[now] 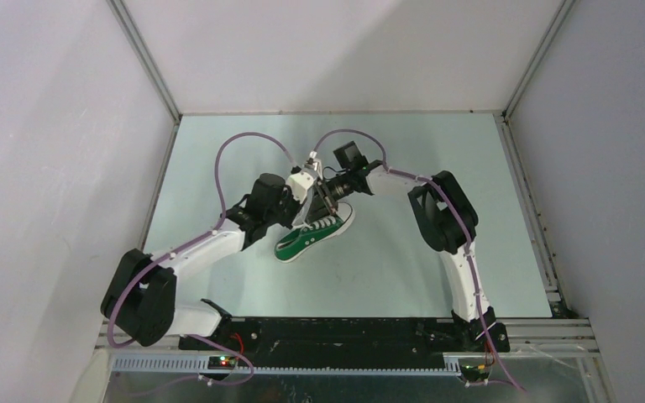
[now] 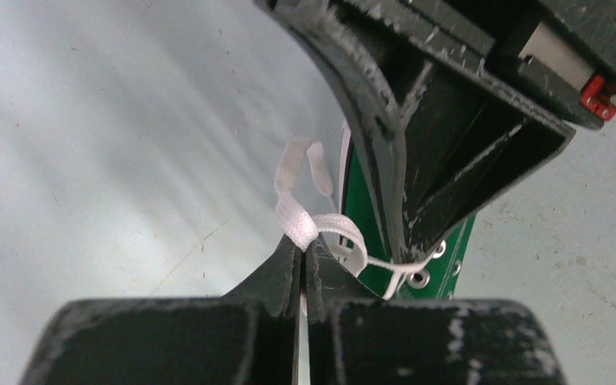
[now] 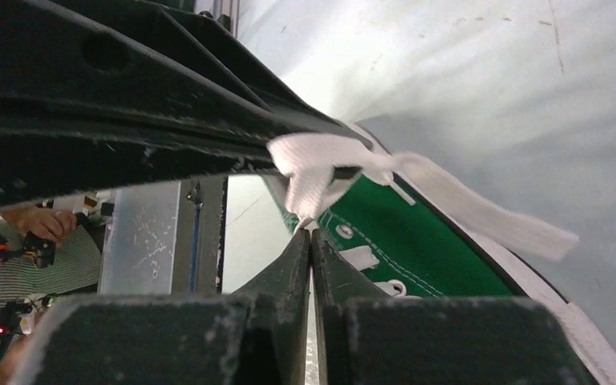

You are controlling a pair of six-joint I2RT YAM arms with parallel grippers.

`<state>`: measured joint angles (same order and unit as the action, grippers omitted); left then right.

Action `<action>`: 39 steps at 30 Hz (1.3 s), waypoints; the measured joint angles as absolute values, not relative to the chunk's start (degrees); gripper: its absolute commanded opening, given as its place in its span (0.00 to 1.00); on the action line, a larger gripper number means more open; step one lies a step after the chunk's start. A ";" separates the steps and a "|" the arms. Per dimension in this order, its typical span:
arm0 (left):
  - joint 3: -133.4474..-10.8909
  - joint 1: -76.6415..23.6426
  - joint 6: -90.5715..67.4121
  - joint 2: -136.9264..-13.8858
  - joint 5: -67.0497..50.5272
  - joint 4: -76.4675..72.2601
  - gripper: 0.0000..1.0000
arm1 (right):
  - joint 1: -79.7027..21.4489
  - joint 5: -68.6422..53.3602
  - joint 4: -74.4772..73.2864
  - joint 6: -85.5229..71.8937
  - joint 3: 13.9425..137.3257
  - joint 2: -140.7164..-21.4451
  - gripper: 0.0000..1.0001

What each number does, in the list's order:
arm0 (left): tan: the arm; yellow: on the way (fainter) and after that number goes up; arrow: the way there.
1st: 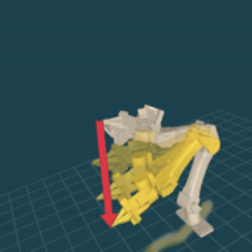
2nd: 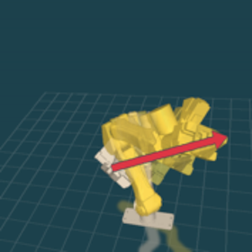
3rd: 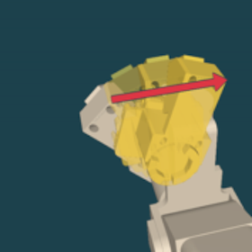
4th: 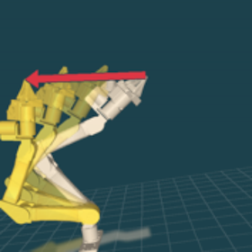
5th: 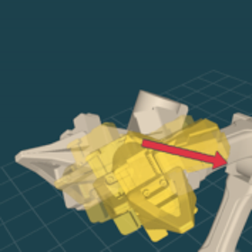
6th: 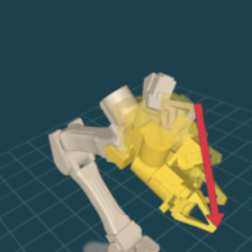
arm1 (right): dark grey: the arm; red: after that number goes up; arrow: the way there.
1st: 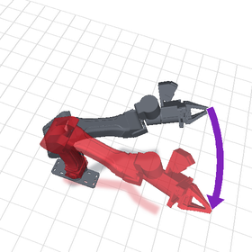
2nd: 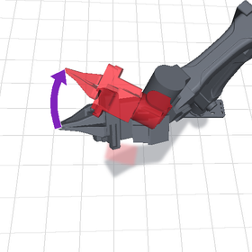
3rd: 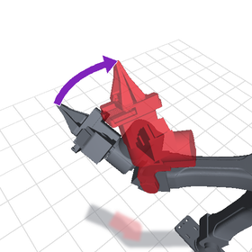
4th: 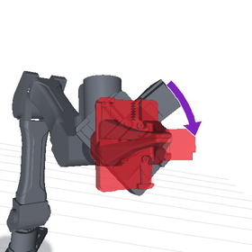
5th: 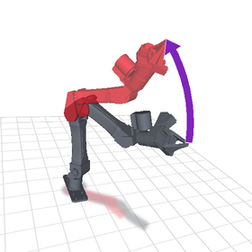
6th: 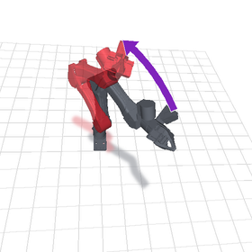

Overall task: Tie the shoes
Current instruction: Cross the shoelace with the shoelace.

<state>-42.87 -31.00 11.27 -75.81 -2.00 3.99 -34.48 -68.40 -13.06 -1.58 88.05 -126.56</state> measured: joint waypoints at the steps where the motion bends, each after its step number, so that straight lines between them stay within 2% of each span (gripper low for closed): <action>1: -42.87 -31.00 11.51 -75.81 -1.96 4.01 0.00 | -34.94 -68.45 -13.58 -1.32 88.73 -126.58 0.07; 14: -42.87 -30.94 12.56 -75.83 -0.47 3.99 0.00 | -32.23 -65.01 -12.03 -2.52 91.22 -127.04 0.11; 22: -42.87 -30.94 12.67 -75.83 -0.27 4.10 0.00 | -35.38 -63.79 -9.67 -3.05 92.23 -130.30 0.13; 29: -42.87 -30.94 12.58 -75.83 -0.19 4.45 0.00 | -37.41 -64.82 -7.29 -4.47 92.66 -131.48 0.29; 39: -42.87 -30.94 12.58 -75.70 -0.08 4.51 0.00 | -36.86 -68.27 3.90 -13.21 90.63 -131.59 0.42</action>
<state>-42.87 -30.94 12.58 -75.70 -0.08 4.51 -36.86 -68.27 3.90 -13.21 90.63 -131.59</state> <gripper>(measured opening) 0.007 0.384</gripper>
